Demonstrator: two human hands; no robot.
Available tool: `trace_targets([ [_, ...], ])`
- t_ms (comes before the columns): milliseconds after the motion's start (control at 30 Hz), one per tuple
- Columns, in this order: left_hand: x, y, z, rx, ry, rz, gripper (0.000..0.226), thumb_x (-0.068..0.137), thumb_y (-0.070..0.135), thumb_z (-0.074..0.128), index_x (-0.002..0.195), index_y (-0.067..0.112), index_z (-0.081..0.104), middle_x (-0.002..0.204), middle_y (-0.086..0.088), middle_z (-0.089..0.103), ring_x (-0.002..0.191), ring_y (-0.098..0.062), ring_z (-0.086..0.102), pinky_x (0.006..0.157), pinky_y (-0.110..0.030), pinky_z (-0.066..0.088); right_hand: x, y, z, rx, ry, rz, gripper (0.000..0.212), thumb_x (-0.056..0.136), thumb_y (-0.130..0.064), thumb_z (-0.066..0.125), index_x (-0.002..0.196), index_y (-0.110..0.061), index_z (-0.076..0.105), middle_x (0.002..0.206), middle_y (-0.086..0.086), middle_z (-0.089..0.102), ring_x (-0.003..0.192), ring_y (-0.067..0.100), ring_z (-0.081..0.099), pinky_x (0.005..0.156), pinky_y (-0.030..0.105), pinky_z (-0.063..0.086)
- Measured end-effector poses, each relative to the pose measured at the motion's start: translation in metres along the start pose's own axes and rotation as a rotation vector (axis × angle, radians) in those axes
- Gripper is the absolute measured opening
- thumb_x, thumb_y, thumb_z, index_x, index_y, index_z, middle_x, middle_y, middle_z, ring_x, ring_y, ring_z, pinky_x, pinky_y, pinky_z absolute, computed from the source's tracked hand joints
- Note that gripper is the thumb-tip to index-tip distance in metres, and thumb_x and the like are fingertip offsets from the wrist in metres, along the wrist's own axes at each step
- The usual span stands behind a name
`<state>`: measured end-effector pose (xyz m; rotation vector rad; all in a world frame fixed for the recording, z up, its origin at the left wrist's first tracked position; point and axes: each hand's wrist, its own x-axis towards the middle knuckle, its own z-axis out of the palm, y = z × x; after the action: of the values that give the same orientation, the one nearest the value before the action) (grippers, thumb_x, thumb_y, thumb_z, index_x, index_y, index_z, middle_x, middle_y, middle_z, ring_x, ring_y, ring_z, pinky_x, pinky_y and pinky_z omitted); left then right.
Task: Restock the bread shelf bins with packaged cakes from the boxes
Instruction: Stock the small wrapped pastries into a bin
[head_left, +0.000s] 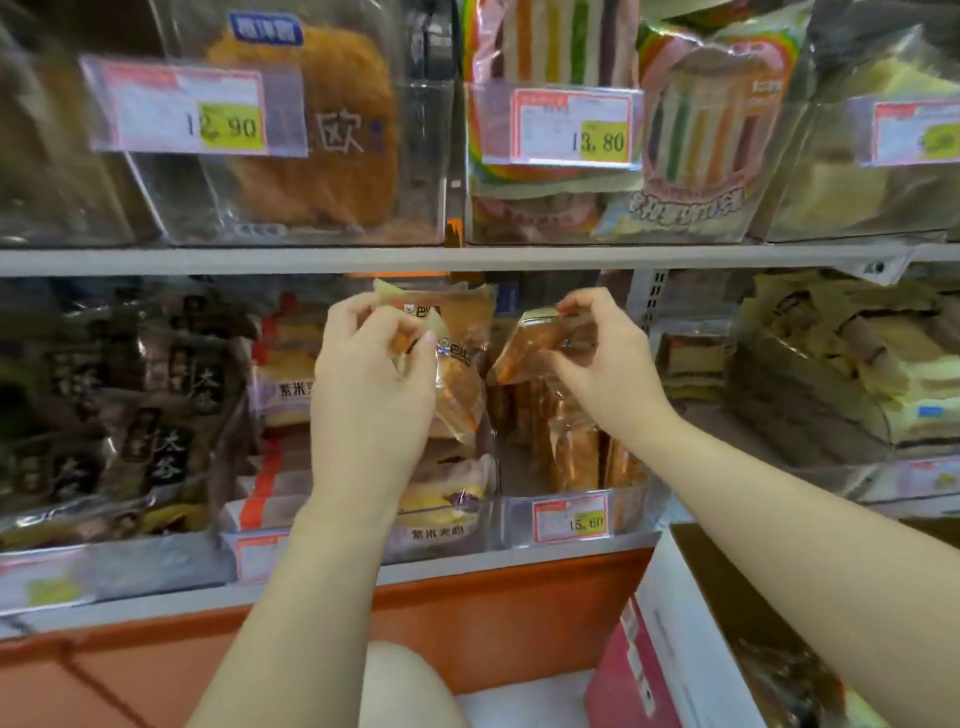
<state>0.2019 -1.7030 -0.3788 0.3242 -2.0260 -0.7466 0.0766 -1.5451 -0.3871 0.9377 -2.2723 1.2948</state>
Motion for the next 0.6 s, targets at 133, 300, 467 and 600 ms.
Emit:
trace_targets([
  [133, 0.002, -0.002, 0.014, -0.028, 0.026, -0.093, 0.004, 0.089, 0.02, 0.062, 0.087, 0.018, 0.065, 0.12, 0.004, 0.052, 0.093, 0.008, 0.038, 0.069, -0.001, 0.029, 0.012, 0.013, 0.015, -0.138, -0.091, 0.048, 0.043, 0.083, -0.012, 0.07, 0.122, -0.02, 0.054, 0.117, -0.002, 0.059, 0.106, 0.009, 0.055, 0.086, 0.018, 0.042],
  [300, 0.016, -0.009, 0.025, -0.009, -0.022, -0.163, 0.009, 0.088, 0.028, 0.061, 0.088, 0.021, 0.066, 0.113, 0.001, 0.054, 0.097, -0.018, 0.053, 0.077, -0.024, 0.034, 0.035, 0.022, 0.037, -0.214, -0.277, 0.178, 0.043, 0.086, -0.017, 0.068, 0.124, -0.023, 0.048, 0.119, -0.006, 0.051, 0.109, 0.016, 0.055, 0.082, 0.025, 0.045],
  [467, 0.04, -0.016, 0.024, 0.043, -0.107, -0.197, 0.01, 0.088, 0.034, 0.058, 0.081, 0.028, 0.059, 0.11, -0.005, 0.06, 0.092, -0.023, 0.054, 0.073, -0.028, 0.035, 0.056, 0.035, 0.052, -0.343, -0.477, 0.163, 0.046, 0.088, -0.021, 0.065, 0.129, -0.024, 0.045, 0.132, -0.001, 0.05, 0.117, 0.018, 0.051, 0.089, 0.026, 0.04],
  [600, 0.045, -0.014, 0.025, 0.043, -0.131, -0.195, 0.006, 0.087, 0.032, 0.059, 0.083, 0.027, 0.061, 0.106, 0.004, 0.055, 0.087, -0.016, 0.049, 0.072, -0.027, 0.035, 0.06, 0.045, 0.059, -0.541, -0.557, 0.098, 0.045, 0.089, -0.021, 0.063, 0.13, -0.027, 0.045, 0.122, 0.0, 0.057, 0.105, 0.018, 0.057, 0.091, 0.034, 0.048],
])
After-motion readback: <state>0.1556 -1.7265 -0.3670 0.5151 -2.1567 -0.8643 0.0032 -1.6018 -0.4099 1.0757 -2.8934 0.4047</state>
